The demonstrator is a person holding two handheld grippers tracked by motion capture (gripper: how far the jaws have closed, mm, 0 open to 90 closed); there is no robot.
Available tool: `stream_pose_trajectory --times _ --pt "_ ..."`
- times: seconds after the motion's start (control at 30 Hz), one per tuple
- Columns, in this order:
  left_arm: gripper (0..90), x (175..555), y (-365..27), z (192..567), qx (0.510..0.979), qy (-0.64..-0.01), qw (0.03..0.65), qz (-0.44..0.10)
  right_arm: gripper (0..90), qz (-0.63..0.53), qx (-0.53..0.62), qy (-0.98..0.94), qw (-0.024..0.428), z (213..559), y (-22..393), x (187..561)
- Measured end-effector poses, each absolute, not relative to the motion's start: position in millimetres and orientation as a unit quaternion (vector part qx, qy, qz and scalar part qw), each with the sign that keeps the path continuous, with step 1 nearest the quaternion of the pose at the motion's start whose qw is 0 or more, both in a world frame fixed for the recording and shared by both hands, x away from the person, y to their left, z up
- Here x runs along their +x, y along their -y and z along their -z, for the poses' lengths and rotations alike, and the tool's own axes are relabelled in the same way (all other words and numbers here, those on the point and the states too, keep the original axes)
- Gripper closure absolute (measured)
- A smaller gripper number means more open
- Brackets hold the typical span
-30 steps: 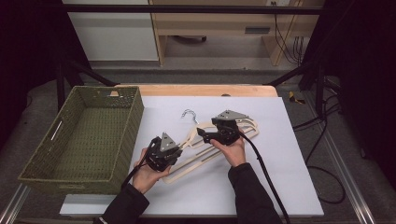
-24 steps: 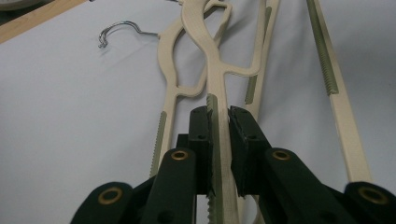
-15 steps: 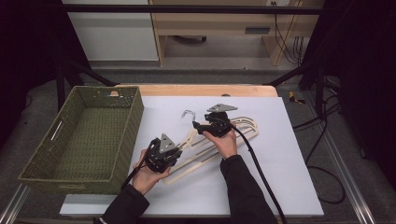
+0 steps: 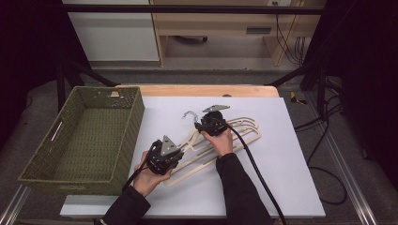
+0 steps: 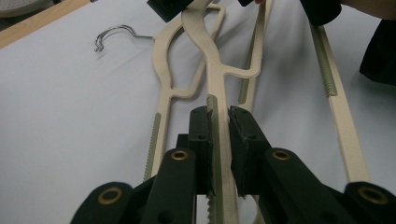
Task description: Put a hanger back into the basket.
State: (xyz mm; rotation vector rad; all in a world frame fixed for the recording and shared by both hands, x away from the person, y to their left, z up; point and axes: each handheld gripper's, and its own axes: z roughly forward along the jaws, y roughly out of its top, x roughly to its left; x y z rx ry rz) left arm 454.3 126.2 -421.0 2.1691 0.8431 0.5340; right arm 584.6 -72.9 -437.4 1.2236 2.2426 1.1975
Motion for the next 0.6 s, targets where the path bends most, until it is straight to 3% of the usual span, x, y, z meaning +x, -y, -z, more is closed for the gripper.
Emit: stream_pose_trajectory --times 0.33,0.6 --pt "79.1 450.8 -123.6 421.5 0.847 -0.32 0.369 -0.211 83.2 -0.409 0.437 -0.79 0.132 437.9 72.4 588.5" --pt "79.2 449.3 -123.6 424.8 0.853 -0.313 0.36 -0.212 88.1 -0.418 0.449 -0.78 0.12 430.9 77.0 586.1"
